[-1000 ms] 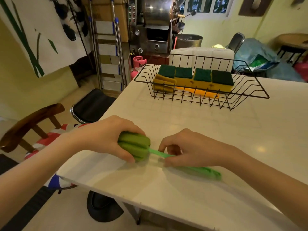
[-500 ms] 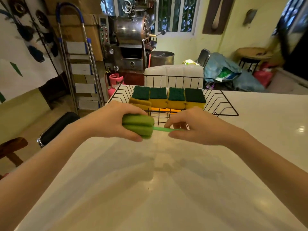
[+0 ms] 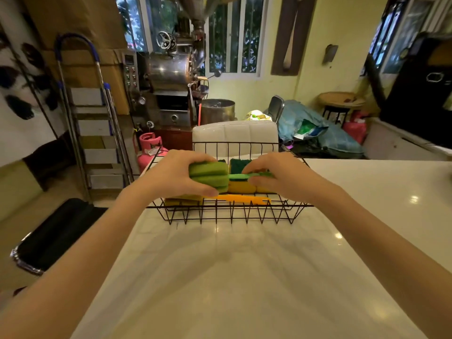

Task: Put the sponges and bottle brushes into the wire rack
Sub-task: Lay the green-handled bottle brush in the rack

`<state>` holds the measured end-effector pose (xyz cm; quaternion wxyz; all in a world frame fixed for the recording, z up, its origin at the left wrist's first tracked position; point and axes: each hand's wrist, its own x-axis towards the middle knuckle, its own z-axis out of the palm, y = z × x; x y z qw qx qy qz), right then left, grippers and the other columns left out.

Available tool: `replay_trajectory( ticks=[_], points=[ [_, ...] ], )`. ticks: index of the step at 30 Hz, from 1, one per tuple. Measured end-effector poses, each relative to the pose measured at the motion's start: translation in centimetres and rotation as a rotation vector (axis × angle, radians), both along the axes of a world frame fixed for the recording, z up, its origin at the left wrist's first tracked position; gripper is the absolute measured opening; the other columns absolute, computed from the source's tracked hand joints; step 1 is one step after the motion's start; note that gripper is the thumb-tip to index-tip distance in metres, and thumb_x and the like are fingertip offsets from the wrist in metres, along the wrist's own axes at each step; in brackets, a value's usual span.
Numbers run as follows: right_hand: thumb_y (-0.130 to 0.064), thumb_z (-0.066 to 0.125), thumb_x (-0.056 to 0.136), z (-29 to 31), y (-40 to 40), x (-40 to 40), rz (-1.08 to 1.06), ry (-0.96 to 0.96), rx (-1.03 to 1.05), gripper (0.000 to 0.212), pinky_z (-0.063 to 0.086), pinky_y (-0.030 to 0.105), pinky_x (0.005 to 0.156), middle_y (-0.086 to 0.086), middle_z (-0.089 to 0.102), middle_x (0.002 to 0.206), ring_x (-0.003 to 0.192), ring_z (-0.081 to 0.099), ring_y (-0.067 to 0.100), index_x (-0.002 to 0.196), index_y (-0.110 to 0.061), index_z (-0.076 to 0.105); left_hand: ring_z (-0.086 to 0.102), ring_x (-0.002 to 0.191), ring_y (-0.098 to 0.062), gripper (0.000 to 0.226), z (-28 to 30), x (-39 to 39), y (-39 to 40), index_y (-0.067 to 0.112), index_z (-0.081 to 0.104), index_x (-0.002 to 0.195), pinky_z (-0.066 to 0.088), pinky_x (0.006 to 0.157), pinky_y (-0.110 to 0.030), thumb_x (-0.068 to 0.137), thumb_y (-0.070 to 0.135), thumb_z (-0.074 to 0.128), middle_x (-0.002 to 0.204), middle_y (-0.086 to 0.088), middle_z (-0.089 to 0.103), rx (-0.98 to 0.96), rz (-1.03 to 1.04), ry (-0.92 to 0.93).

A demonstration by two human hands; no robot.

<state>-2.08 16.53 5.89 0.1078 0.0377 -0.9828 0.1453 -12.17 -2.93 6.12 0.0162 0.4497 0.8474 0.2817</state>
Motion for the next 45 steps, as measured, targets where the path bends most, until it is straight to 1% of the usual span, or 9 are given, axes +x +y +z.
replay_trajectory(
  ticks=[4,8,12,19,24,30,35,38,45],
  points=[
    [-0.024,0.054,0.087,-1.0,0.0,-1.3,-0.023,-0.01,0.032,0.028,0.051,0.042,0.084,0.001,0.067,0.109,0.094,0.059,0.02,0.114,-0.025,0.061,0.051,0.092,-0.008,0.061,-1.0,-1.2,0.3,0.027,0.053,0.118,0.04,0.073,-0.013,0.062,0.032,0.078,0.095,0.014,0.052,0.006,0.02,0.012],
    [-0.026,0.053,0.088,-0.7,0.7,-1.9,-0.08,0.05,0.032,0.028,0.052,0.039,0.08,0.0,0.068,0.105,0.086,0.06,0.019,0.115,-0.025,0.06,0.041,0.119,-0.011,0.098,-1.1,-2.1,0.2,0.033,0.025,0.136,0.039,0.094,-0.028,0.055,0.032,0.081,0.137,0.002,0.038,0.28,0.084,0.01],
    [-0.02,0.053,0.088,-0.1,1.1,-2.5,-0.077,0.281,-0.449,0.021,0.048,0.024,0.083,-0.004,0.065,0.097,0.088,0.06,0.007,0.108,-0.017,0.061,0.043,0.124,-0.012,0.104,-0.7,-1.4,0.6,0.037,0.014,0.139,0.04,0.098,-0.032,0.055,0.035,0.075,0.146,0.0,0.032,0.694,0.158,-0.188],
    [-0.01,0.049,0.09,-1.4,-1.4,-3.5,0.032,0.36,-1.469,0.012,0.057,0.032,0.084,0.006,0.068,0.099,0.098,0.066,0.017,0.099,-0.014,0.056,0.057,0.109,-0.011,0.057,-2.6,0.2,3.3,0.021,0.038,0.133,0.048,0.093,-0.027,0.08,0.018,0.06,0.125,-0.001,0.056,0.49,0.018,-0.39],
    [-0.008,0.047,0.09,-2.6,-2.2,-3.5,0.022,0.331,-1.667,0.014,0.058,0.031,0.08,0.007,0.068,0.096,0.096,0.066,0.018,0.099,-0.012,0.057,0.066,0.083,-0.004,0.03,-2.9,0.4,3.8,0.016,0.063,0.109,0.054,0.078,-0.019,0.08,0.014,0.062,0.097,0.0,0.07,0.447,0.06,-0.232],
    [-0.015,0.058,0.085,-1.8,-0.7,-2.5,-0.164,-0.107,-1.007,0.023,0.057,0.029,0.082,0.009,0.071,0.1,0.091,0.068,0.017,0.107,-0.008,0.064,0.065,0.083,-0.013,0.027,-2.5,-1.8,3.0,0.013,0.065,0.105,0.052,0.079,-0.025,0.079,0.011,0.063,0.092,-0.004,0.07,0.254,0.126,-0.073],
    [-0.017,0.062,0.082,-0.3,1.6,-1.2,0.003,0.138,-0.232,0.035,0.038,0.032,0.103,-0.003,0.06,0.123,0.121,0.049,0.014,0.116,-0.026,0.059,0.061,0.08,-0.012,0.025,-2.7,-3.1,2.9,0.015,0.066,0.105,0.05,0.076,-0.023,0.08,0.015,0.062,0.097,-0.006,0.071,-0.025,0.047,0.045],
    [-0.027,0.067,0.075,-0.8,4.5,-2.2,-0.043,-0.021,0.112,0.068,0.02,0.038,0.112,-0.003,0.037,0.145,0.138,0.022,0.02,0.136,-0.029,0.035,0.061,0.084,-0.014,0.025,-2.9,-3.2,3.0,0.014,0.065,0.106,0.049,0.079,-0.023,0.081,0.015,0.061,0.101,-0.006,0.07,-0.103,0.012,0.055],
    [-0.035,0.073,0.071,-2.7,6.9,-2.4,-0.048,-0.33,-0.124,0.047,0.05,0.025,0.081,-0.005,0.059,0.105,0.097,0.056,0.014,0.114,-0.034,0.054,0.057,0.075,-0.002,0.026,-3.6,-3.5,3.4,0.017,0.065,0.106,0.045,0.071,-0.011,0.081,0.018,0.061,0.091,0.006,0.064,-0.202,-0.071,0.02]
  ],
)
